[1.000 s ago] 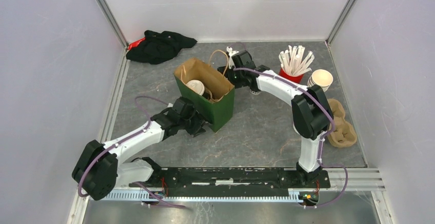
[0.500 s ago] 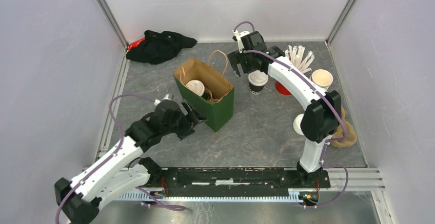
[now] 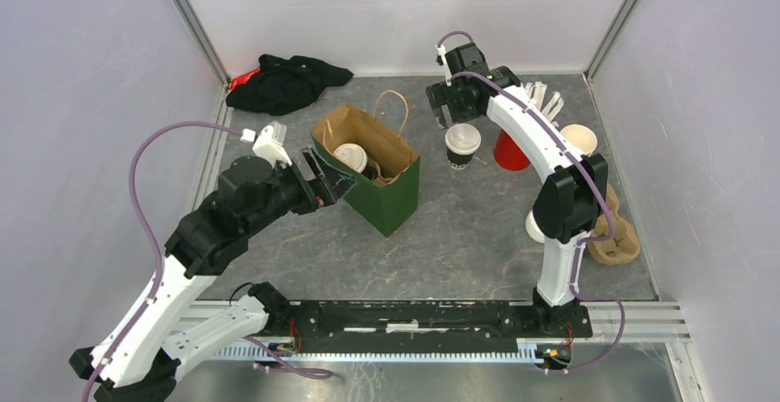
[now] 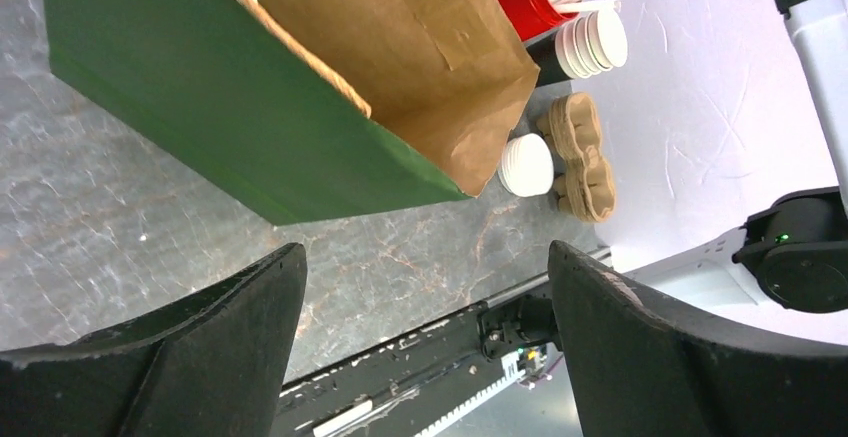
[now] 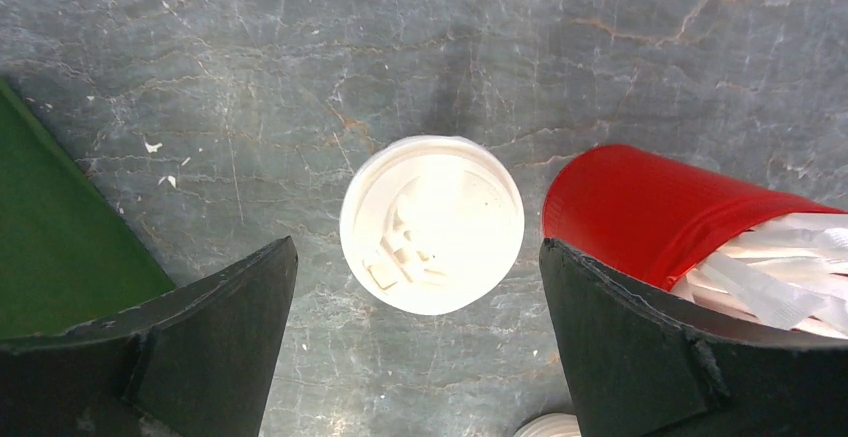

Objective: Pack the takeout coffee

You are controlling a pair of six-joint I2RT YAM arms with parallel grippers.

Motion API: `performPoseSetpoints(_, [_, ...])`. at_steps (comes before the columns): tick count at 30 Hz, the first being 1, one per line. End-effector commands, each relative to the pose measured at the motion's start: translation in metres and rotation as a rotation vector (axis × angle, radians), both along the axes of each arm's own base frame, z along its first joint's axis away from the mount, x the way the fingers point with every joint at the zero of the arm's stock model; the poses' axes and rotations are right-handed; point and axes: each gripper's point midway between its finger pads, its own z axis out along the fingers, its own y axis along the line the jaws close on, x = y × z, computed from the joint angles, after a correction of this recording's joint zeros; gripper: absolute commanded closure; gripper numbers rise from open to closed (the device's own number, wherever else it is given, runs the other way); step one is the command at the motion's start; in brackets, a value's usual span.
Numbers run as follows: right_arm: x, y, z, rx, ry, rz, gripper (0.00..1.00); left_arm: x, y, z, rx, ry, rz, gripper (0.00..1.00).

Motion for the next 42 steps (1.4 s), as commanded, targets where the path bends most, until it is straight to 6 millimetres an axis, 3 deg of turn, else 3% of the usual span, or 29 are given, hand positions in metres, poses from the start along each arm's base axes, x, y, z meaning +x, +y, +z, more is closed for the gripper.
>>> performPoseSetpoints(1, [-0.006,-0.001,-0.008,0.037,0.037,-0.021,0.02,0.011,0.005,0.011,0.147,-0.086,-0.039,0.04])
performPoseSetpoints(13, [-0.005,-0.011,-0.028,0.006,0.104,-0.046,0.06,0.018,0.001,0.025,0.195,-0.122,-0.068,0.03])
performPoseSetpoints(31, [-0.009,-0.027,-0.045,0.002,0.149,-0.058,0.08,0.017,-0.001,0.024,0.179,-0.104,-0.069,0.03])
performPoseSetpoints(42, [-0.010,-0.024,-0.054,0.010,0.176,-0.038,0.11,0.017,-0.002,0.025,0.169,-0.106,-0.065,0.03])
